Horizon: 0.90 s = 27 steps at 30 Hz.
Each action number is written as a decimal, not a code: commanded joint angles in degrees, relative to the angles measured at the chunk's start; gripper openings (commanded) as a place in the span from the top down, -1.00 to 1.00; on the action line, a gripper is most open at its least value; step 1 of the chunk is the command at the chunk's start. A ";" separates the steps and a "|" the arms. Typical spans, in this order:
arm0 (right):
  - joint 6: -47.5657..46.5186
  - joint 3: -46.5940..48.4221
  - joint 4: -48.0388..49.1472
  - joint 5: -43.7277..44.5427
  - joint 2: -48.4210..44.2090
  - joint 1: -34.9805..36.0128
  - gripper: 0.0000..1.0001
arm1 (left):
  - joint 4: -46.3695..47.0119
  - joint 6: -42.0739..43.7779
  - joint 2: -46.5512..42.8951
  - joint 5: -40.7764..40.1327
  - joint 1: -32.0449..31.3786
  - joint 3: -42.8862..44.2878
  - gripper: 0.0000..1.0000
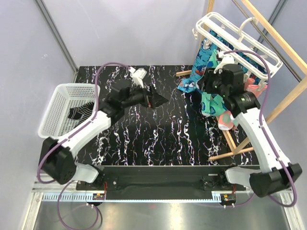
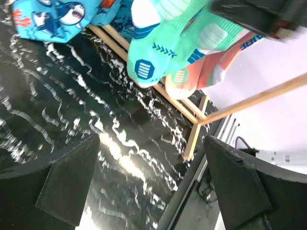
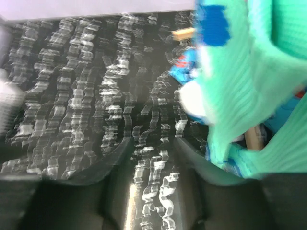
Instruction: Remove the socks clipped to the hanger
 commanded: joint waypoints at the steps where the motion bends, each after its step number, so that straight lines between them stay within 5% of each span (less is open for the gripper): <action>1: 4.61 3.22 -3.84 -10.44 -5.02 -0.06 -0.16 | 12.68 -3.29 4.13 -2.31 -1.78 4.76 -0.90; 11: 10.33 7.69 -6.83 -16.90 -13.03 -0.06 -0.98 | 9.70 1.09 15.57 -18.22 -11.01 16.19 -0.89; 27: 20.79 7.61 -1.99 -15.59 -29.99 0.03 -0.99 | 11.54 7.07 36.05 -44.15 -24.63 33.50 -0.97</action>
